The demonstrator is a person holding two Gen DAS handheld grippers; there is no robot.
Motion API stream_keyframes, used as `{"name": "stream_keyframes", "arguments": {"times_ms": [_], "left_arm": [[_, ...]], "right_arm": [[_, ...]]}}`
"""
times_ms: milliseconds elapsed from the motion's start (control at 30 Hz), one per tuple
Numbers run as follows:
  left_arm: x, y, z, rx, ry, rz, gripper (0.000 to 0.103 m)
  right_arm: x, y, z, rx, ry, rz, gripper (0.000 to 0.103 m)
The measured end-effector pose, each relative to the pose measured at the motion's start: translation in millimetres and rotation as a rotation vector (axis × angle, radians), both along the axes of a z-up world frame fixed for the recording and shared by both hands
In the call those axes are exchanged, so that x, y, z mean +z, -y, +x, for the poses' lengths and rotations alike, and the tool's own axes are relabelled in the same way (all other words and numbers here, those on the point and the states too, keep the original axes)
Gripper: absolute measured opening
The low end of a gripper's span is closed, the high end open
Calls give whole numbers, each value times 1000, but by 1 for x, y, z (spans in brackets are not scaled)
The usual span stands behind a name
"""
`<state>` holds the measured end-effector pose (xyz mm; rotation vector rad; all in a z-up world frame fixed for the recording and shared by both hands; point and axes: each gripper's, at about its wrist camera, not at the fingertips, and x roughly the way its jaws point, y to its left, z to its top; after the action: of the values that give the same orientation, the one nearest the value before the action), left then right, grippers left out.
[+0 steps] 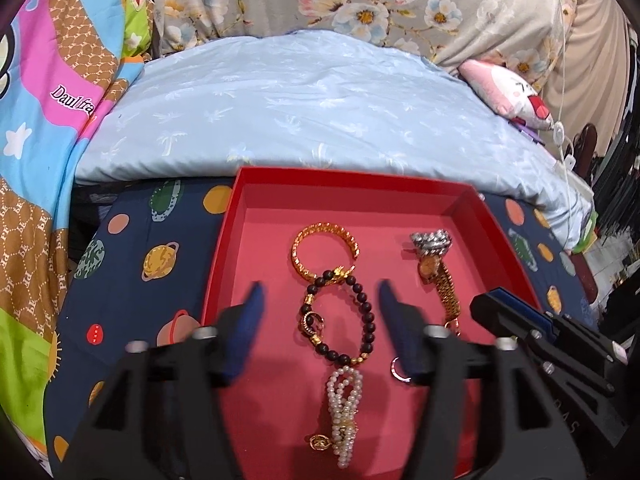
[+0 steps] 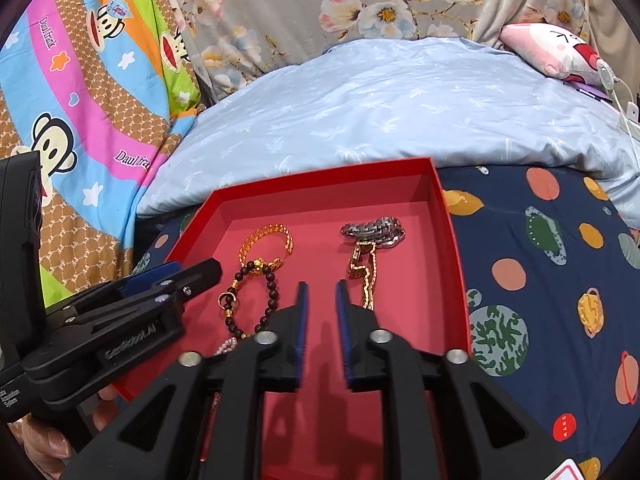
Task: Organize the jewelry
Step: 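Lower the hoop earring into the tray with the left tool while the right tool releases its earring there, then grasp a silver filigree earring with the left tool while the right tool grasps another silver earring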
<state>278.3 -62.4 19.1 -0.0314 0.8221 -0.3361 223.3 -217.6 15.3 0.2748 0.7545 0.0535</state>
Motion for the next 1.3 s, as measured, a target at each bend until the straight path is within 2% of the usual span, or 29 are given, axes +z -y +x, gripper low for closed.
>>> {"name": "stream_keyframes", "arguments": {"times_ms": [33,67,300,433,533,700,833,933,1133,1300], "left_arm": [[2,-1,-1,-2,0,-10,74],[5,-2,-2,5,2,-20,78],[30,-26,-22,32,34,-44,78],[38,-49,-47,56,42,-35,79],[38,-68,-68,80,33,-11,79],[23,-95,-107,98,3,35,79],[6,-104,-131,112,-36,52,79],[-10,-106,-147,106,-70,75,79],[-34,-113,-161,125,-137,70,79],[-42,-116,-163,132,-154,78,79]], "right_arm": [[2,0,-2,-5,7,0,28],[4,1,-4,-7,11,0,30],[28,2,-35,-21,56,-20,40],[34,-1,-68,-24,64,-39,49],[31,-4,-93,-33,46,-55,51],[13,-13,-128,-30,-9,-35,53],[-8,-29,-137,-5,-60,-12,54],[-19,-43,-137,16,-83,-7,54],[-40,-64,-124,49,-134,-11,54],[-46,-74,-115,37,-141,-47,54]]}}
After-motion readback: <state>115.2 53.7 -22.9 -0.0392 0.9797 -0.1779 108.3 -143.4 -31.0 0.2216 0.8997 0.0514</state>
